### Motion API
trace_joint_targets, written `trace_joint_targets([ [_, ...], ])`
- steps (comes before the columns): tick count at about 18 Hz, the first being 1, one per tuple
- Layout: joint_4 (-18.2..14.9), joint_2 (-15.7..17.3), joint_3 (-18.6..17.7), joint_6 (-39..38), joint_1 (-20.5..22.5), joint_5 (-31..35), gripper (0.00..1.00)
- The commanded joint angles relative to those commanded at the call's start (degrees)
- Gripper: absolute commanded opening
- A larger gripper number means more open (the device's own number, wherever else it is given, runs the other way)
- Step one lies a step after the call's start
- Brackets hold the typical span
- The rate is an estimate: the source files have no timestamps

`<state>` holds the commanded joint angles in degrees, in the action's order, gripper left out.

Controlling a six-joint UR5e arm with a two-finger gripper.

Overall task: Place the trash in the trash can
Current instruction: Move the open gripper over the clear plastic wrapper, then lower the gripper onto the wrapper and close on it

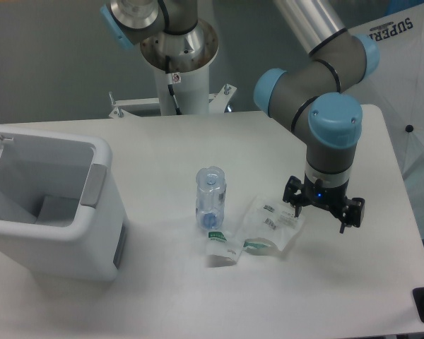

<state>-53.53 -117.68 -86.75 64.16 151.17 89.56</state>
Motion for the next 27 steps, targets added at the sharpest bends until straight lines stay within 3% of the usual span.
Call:
trace_joint_targets([
  [8,1.1,-4.7,0.9,-1.4,-1.7,0.4,1.0],
  [16,-0.1,-6.7,0.8,-1.4,-4.8,0.5,1.0],
  [24,-7.8,-7.4,1.0,-0.1,-5.8,0.6,1.0],
  [27,-8.7,-8.2,1.1,-0.3,-6.2,0.7,1.0],
])
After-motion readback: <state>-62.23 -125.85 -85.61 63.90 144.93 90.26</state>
